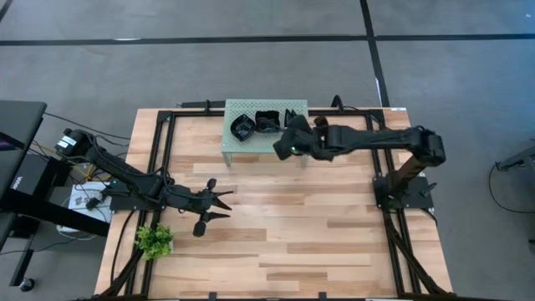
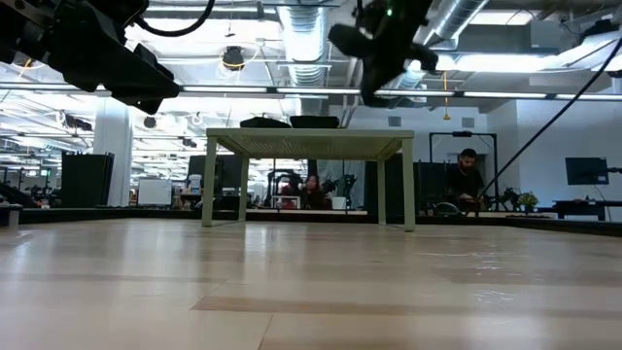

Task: Pick & Place Mini shaped plates
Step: Stack the drop-shaped plate on top of the other drop-shaped plate on the shelf

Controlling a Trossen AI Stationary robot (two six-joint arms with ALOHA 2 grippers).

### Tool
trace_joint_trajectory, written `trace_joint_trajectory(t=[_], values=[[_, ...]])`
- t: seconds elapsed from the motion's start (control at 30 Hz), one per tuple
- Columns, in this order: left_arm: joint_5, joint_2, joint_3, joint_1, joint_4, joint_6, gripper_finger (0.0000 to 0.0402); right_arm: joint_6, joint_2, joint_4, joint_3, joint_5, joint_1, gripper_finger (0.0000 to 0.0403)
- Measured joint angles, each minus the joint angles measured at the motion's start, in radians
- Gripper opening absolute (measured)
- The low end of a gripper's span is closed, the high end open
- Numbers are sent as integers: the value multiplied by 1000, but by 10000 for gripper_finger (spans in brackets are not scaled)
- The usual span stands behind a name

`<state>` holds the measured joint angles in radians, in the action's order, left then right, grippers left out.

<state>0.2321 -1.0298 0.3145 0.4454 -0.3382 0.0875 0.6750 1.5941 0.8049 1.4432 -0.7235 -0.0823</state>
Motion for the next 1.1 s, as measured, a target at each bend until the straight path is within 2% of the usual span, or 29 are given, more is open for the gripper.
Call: trace_joint_trajectory(t=[0.13,0.27,0.73,1.1], values=[[0,0,0,0,0,0,104,31,22,-27,3,69,-74,1],[0,0,0,0,-1,0,104,33,38,-59,1,73,-106,1],[5,0,0,0,-3,0,104,30,51,-103,0,100,-135,2],[7,0,0,0,-3,-1,104,-27,117,-153,0,142,-148,2]])
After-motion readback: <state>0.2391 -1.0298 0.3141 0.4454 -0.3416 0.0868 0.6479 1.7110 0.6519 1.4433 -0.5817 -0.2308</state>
